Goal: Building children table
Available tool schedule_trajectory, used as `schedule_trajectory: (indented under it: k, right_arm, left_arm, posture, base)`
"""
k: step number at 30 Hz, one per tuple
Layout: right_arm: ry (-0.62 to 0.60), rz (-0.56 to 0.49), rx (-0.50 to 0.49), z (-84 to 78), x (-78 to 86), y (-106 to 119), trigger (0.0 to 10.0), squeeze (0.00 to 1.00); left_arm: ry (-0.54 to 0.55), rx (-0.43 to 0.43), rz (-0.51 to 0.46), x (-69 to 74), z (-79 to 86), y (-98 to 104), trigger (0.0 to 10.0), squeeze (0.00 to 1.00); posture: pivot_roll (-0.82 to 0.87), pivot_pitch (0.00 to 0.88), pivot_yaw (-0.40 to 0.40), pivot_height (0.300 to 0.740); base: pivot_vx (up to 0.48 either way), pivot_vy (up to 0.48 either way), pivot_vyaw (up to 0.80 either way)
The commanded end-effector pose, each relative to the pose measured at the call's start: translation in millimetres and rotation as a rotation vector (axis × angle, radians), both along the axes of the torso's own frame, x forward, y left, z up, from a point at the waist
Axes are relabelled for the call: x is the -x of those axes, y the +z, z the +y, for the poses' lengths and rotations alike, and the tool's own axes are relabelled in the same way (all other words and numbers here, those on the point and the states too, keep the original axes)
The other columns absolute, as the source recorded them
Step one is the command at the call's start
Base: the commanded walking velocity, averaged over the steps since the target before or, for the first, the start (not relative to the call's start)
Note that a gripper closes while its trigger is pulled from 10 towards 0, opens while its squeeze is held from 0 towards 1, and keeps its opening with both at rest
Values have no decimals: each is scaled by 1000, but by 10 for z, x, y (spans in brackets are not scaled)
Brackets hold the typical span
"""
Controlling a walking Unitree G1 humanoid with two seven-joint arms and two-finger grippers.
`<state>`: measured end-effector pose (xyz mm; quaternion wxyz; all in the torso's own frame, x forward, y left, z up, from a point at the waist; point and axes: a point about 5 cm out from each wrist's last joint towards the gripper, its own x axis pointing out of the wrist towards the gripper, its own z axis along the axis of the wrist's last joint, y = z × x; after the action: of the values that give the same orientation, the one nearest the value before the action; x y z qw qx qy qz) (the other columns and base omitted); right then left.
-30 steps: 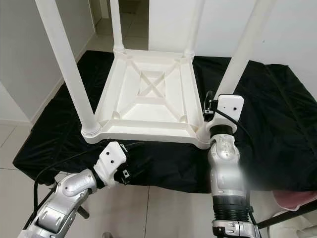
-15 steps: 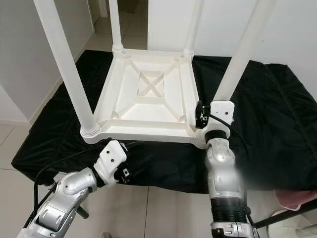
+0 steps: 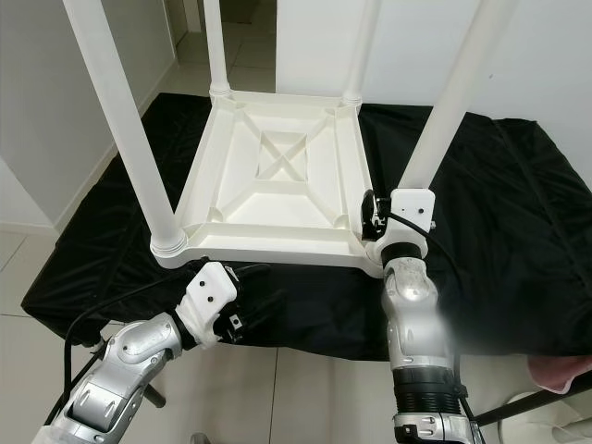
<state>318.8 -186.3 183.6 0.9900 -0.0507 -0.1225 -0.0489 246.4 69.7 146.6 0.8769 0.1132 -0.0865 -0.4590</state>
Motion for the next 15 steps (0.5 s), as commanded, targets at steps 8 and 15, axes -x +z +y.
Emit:
schedule_trajectory:
  k: [8,15]
  right_arm:
    - [95,12,-227,29,-16,72,10000,0]
    - [146,6,-381,9,-32,125,10000,0]
  left_arm:
    - [-7,3,25,13,-44,-21,10000,0]
    - [-16,13,24,15,-78,-1,10000,0]
  posture:
    - [-47,72,-2,740]
    - [-51,70,-3,740]
  base:
    - [0,0,0]
    - [0,0,0]
